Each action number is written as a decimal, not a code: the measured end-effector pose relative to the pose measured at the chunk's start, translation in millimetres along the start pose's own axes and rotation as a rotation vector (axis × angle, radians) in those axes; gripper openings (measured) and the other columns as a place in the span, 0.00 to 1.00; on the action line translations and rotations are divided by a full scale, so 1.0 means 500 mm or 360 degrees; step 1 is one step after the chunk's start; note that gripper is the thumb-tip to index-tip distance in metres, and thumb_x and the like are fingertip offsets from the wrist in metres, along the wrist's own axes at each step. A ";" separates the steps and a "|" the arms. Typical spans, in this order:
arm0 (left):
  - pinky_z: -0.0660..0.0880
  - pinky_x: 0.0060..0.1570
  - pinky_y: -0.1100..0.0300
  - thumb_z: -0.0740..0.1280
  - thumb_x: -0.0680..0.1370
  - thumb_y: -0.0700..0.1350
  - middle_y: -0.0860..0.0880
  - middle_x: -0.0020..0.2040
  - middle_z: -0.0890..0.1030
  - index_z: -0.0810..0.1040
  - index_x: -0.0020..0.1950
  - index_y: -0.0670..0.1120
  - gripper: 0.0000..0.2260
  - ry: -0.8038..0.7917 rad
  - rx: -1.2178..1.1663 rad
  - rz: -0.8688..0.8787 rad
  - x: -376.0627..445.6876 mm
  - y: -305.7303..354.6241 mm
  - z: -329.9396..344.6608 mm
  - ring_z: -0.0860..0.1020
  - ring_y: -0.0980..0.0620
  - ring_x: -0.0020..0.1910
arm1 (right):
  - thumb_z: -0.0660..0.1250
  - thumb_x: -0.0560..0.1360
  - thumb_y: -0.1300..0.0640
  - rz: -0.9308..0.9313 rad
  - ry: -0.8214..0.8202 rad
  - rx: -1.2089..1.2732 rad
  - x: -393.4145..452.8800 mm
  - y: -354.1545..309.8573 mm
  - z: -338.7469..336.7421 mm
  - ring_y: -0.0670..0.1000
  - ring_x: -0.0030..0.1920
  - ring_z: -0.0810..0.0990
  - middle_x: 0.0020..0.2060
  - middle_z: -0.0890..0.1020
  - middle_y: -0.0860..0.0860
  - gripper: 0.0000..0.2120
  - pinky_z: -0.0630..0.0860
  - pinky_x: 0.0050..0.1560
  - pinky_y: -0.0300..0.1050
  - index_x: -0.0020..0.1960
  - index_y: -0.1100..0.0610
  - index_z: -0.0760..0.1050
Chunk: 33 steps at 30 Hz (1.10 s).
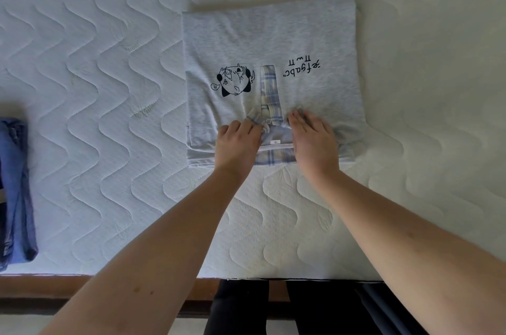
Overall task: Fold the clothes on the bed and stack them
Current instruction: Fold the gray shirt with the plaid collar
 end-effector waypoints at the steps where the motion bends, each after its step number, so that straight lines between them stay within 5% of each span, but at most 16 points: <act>1: 0.73 0.33 0.55 0.76 0.72 0.44 0.49 0.36 0.80 0.82 0.40 0.45 0.05 0.0029 -0.0066 -0.0039 -0.004 -0.005 -0.003 0.76 0.47 0.33 | 0.62 0.79 0.63 -0.0007 0.0106 0.0002 -0.003 -0.002 -0.011 0.55 0.67 0.74 0.63 0.80 0.54 0.17 0.70 0.66 0.53 0.67 0.62 0.74; 6: 0.77 0.33 0.53 0.72 0.75 0.42 0.48 0.39 0.82 0.84 0.44 0.42 0.04 0.0084 -0.0273 -0.0178 -0.019 -0.013 -0.005 0.79 0.45 0.36 | 0.62 0.80 0.59 -0.0069 0.0227 -0.0088 -0.016 -0.007 -0.005 0.55 0.67 0.75 0.62 0.80 0.53 0.16 0.71 0.65 0.54 0.67 0.60 0.75; 9: 0.78 0.47 0.48 0.70 0.77 0.43 0.47 0.52 0.83 0.83 0.56 0.42 0.10 -0.0066 -0.0236 -0.0192 -0.029 0.002 0.024 0.80 0.43 0.50 | 0.54 0.83 0.51 -0.0027 -0.0041 -0.0133 -0.019 -0.013 0.032 0.56 0.74 0.65 0.71 0.71 0.54 0.22 0.62 0.72 0.56 0.74 0.59 0.67; 11: 0.71 0.64 0.45 0.66 0.79 0.45 0.45 0.66 0.77 0.75 0.69 0.41 0.18 -0.0324 -0.0140 -0.0179 -0.055 0.022 0.059 0.74 0.43 0.65 | 0.49 0.82 0.47 -0.0029 -0.0242 -0.0134 -0.036 -0.017 0.062 0.55 0.78 0.52 0.77 0.57 0.55 0.28 0.53 0.76 0.57 0.78 0.59 0.55; 13: 0.62 0.72 0.46 0.62 0.81 0.46 0.44 0.73 0.70 0.67 0.75 0.40 0.23 -0.0405 -0.0026 -0.0129 -0.080 0.036 0.068 0.68 0.44 0.72 | 0.45 0.82 0.45 -0.0098 -0.0330 -0.0114 -0.049 -0.018 0.070 0.53 0.79 0.44 0.79 0.49 0.54 0.30 0.46 0.77 0.55 0.79 0.59 0.48; 16: 0.53 0.76 0.45 0.55 0.83 0.48 0.45 0.76 0.65 0.64 0.77 0.43 0.23 -0.0400 -0.0212 -0.0184 -0.093 0.023 0.051 0.61 0.45 0.76 | 0.47 0.82 0.48 -0.0215 -0.0152 0.0159 -0.047 -0.004 0.011 0.52 0.78 0.54 0.77 0.60 0.53 0.26 0.49 0.76 0.53 0.77 0.56 0.60; 18: 0.53 0.75 0.44 0.53 0.83 0.48 0.46 0.73 0.68 0.67 0.74 0.47 0.19 -0.0293 -0.0462 -0.0441 -0.091 -0.028 0.021 0.62 0.45 0.75 | 0.55 0.81 0.53 0.0053 0.0216 0.0380 -0.049 0.062 -0.057 0.54 0.72 0.66 0.71 0.70 0.54 0.19 0.59 0.71 0.52 0.70 0.55 0.70; 21: 0.64 0.67 0.44 0.59 0.82 0.51 0.45 0.66 0.73 0.70 0.69 0.46 0.17 0.0001 -0.0553 -0.1105 -0.125 -0.152 -0.026 0.70 0.45 0.66 | 0.63 0.79 0.57 0.0865 0.0619 0.0693 -0.094 0.230 -0.101 0.58 0.59 0.74 0.61 0.75 0.61 0.16 0.67 0.60 0.47 0.64 0.62 0.73; 25: 0.72 0.56 0.46 0.66 0.78 0.54 0.44 0.60 0.75 0.71 0.65 0.44 0.20 -0.0055 -0.0831 -0.1859 -0.215 -0.252 0.004 0.75 0.42 0.58 | 0.66 0.78 0.53 0.1462 0.0234 0.1044 -0.125 0.328 -0.025 0.57 0.50 0.81 0.49 0.82 0.59 0.13 0.68 0.48 0.39 0.55 0.62 0.76; 28: 0.72 0.47 0.55 0.67 0.78 0.54 0.50 0.49 0.80 0.75 0.58 0.46 0.14 -0.0145 -0.1002 -0.1862 -0.227 -0.268 0.024 0.78 0.48 0.49 | 0.67 0.77 0.49 0.1471 0.0067 0.1152 -0.130 0.310 0.007 0.49 0.42 0.81 0.39 0.82 0.51 0.10 0.72 0.45 0.38 0.47 0.56 0.76; 30: 0.72 0.45 0.57 0.69 0.77 0.54 0.54 0.44 0.79 0.75 0.54 0.48 0.12 -0.0130 -0.1022 -0.1846 -0.224 -0.277 0.019 0.78 0.53 0.43 | 0.69 0.76 0.48 0.1417 0.0084 0.1146 -0.126 0.299 0.001 0.37 0.34 0.77 0.32 0.78 0.42 0.11 0.67 0.37 0.27 0.39 0.51 0.71; 33: 0.72 0.43 0.59 0.69 0.76 0.55 0.54 0.44 0.79 0.76 0.53 0.47 0.13 -0.0124 -0.0990 -0.1791 -0.211 -0.283 0.011 0.77 0.53 0.42 | 0.70 0.75 0.48 0.1420 0.0099 0.1156 -0.117 0.301 -0.006 0.39 0.33 0.78 0.30 0.78 0.46 0.13 0.70 0.38 0.29 0.36 0.53 0.72</act>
Point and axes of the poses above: each hand's wrist, its own x-axis towards the middle knuckle, its own z-axis out of the palm, y = z × x, the point moved 9 cm from there along x, towards the middle knuckle
